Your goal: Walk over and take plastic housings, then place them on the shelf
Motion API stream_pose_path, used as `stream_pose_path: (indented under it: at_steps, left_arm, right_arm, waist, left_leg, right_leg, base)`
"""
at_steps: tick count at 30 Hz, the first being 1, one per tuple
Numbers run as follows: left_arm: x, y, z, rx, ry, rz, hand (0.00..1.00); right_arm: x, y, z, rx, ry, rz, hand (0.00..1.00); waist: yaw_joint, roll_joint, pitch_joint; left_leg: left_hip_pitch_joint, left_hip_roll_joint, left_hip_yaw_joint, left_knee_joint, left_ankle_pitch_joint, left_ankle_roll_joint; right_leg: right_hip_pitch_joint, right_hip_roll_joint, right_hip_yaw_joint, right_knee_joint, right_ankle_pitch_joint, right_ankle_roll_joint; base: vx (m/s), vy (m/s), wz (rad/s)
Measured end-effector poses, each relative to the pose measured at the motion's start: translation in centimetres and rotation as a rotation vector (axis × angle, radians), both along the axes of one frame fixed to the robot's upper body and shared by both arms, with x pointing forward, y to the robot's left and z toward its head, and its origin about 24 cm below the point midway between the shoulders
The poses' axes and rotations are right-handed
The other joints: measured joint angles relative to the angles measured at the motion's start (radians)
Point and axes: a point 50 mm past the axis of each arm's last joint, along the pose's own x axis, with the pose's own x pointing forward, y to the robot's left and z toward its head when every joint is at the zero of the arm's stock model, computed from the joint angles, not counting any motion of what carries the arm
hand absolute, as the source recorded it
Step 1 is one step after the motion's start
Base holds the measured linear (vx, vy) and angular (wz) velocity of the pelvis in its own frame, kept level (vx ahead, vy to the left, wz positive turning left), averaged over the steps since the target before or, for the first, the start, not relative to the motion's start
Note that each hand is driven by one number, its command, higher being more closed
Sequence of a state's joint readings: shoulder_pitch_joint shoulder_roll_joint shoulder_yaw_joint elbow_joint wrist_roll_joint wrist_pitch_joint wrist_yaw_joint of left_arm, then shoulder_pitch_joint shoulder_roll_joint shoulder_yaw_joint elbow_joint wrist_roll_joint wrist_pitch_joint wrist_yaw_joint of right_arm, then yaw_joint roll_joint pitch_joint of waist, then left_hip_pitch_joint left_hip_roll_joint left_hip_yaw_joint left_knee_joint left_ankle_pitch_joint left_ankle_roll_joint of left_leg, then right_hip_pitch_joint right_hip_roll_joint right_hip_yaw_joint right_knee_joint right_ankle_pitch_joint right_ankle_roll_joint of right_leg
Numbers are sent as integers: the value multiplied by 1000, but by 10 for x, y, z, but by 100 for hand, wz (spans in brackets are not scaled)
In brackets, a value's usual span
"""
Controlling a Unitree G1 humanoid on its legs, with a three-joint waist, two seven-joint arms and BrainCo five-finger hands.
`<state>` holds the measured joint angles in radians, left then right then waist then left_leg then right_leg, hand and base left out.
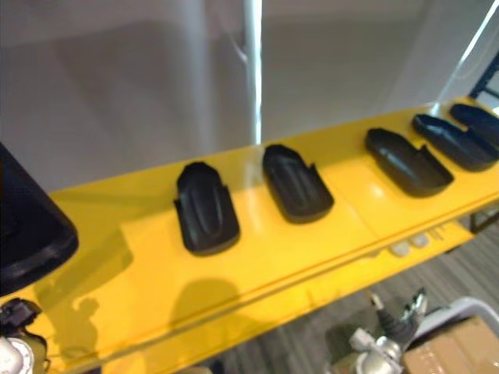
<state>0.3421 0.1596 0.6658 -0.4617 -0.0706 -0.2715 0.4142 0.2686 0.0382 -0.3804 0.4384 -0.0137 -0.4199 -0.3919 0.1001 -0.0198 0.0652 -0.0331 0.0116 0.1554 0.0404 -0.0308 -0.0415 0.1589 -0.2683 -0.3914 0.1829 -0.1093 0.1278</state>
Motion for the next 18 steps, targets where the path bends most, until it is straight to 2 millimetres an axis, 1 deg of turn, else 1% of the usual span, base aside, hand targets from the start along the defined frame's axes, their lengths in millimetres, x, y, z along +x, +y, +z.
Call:
stream_pose_path:
  at_steps: [2,4,6,7,9,10,11,13,15,17,18]
  left_arm:
    - [6,4,-2,-13,37,-27,100]
    - [11,9,-9,-30,117,-61,100]
    - [18,16,-23,-75,258,-118,100]
    - [20,19,-27,-90,295,-130,100]
    - [26,31,-38,-123,431,-175,100]
    - [31,38,-47,-153,533,-211,100]
    - [33,41,-51,-163,570,-226,100]
    - [45,48,-67,-230,713,-293,100]
    - [53,56,-77,-275,814,-332,100]
    - [62,71,-83,-337,897,-366,100]
    - [64,75,-83,-350,919,-374,100]
  right_arm:
    - [-6,-2,-10,23,64,13,0]
    - [-8,-4,-16,50,95,22,0]
    - [-13,-9,-22,73,139,43,0]
    - [-15,-10,-24,76,153,50,0]
    - [-20,-13,-31,93,205,70,0]
    - [-24,-14,-38,110,250,76,0]
    - [-24,-14,-39,116,260,80,0]
    - [-30,-15,-46,139,312,83,0]
    - [-35,-17,-51,165,341,69,0]
    - [-37,-18,-54,190,353,59,0]
    - [-38,-19,-54,195,355,57,0]
  waist:
    - [2,4,-4]
    - [6,11,-9]
    - [7,21,-14]
    - [7,25,-17]
    - [7,33,-20]
    - [10,40,-22]
    - [10,43,-23]
    - [10,54,-23]
    - [10,60,-26]
    - [8,64,-24]
    - [6,65,-23]
  left_leg:
    - [-2,0,-11,-2,10,1]
    - [2,6,-12,-2,11,0]
    - [18,14,-13,-4,11,0]
    - [18,16,-14,-4,12,-1]
    - [25,21,-11,-7,16,-7]
    - [31,25,-8,-18,21,-12]
    - [32,26,-8,-23,25,-13]
    - [32,27,-8,-47,46,-15]
    - [31,28,-7,-73,65,-17]
    - [38,27,-6,-103,93,-14]
    - [39,27,-6,-110,100,-14]
  right_leg:
    - [3,5,-10,0,1,-1]
    - [9,12,-11,0,1,-1]
    - [24,21,-12,0,1,-1]
    - [26,23,-12,0,1,-1]
    - [27,29,-12,-1,1,-1]
    - [24,33,-11,-1,1,-1]
    - [22,35,-11,-1,1,-1]
    - [13,41,-9,-3,0,-2]
    - [-1,42,-5,-6,-1,-5]
    - [-4,43,3,-15,-5,-11]
    - [-6,44,5,-18,-7,-14]
  base:
    - [108,-40,26]
    - [57,-64,8]
    - [44,-70,2]
    - [37,-68,1]
    - [22,-65,-6]
    - [-1,-48,-12]
    - [-18,-46,-9]
    - [-30,-34,1]
    - [-48,-11,-6]
    - [-64,-9,-7]
    - [-101,-7,-7]
